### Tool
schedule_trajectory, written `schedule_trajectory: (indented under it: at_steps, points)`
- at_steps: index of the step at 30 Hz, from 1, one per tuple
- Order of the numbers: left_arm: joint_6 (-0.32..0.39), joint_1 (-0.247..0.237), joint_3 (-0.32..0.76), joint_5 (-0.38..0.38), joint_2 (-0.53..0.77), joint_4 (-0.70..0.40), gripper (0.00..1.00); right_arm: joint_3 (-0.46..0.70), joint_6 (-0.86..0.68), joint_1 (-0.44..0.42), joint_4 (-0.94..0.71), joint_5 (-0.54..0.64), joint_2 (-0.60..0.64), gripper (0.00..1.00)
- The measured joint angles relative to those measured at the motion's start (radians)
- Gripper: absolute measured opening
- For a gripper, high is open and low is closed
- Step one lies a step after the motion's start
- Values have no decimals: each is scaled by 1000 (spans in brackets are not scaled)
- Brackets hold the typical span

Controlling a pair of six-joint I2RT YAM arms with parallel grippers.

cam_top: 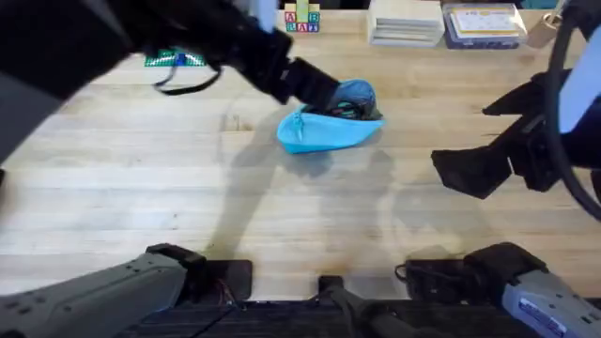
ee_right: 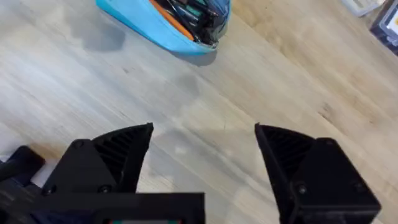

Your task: Unzip the bag, pick up the pens from the table one at a time and place them inside, then zip the bag closed.

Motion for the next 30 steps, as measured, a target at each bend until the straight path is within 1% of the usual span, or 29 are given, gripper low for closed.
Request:
schedule_trajectory:
  at_steps: [2, 5, 10, 13, 15, 20, 27, 30]
  points:
    - [30, 31, 0, -1, -28, -52, 993, 0, 0, 0, -3, 0, 0, 998]
    - [98, 68, 0, -3, -70, -129, 993, 0, 0, 0, -3, 0, 0, 998]
    - [270, 119, 1, -3, -107, -279, 993, 0, 0, 0, -4, -9, 0, 998]
    - [346, 142, 1, -14, -106, -324, 993, 0, 0, 0, -7, -39, 0, 998]
    - [377, 155, 1, -26, -106, -332, 993, 0, 0, 0, -16, -60, 0, 998]
    - [413, 170, 1, -59, -106, -331, 993, 0, 4, 0, -47, -82, 0, 998]
    - [427, 170, 1, -79, -106, -331, 994, 0, 8, 0, -79, -94, 0, 998]
    - [430, 170, 1, -82, -106, -330, 993, 0, 11, 0, -79, -126, 0, 998]
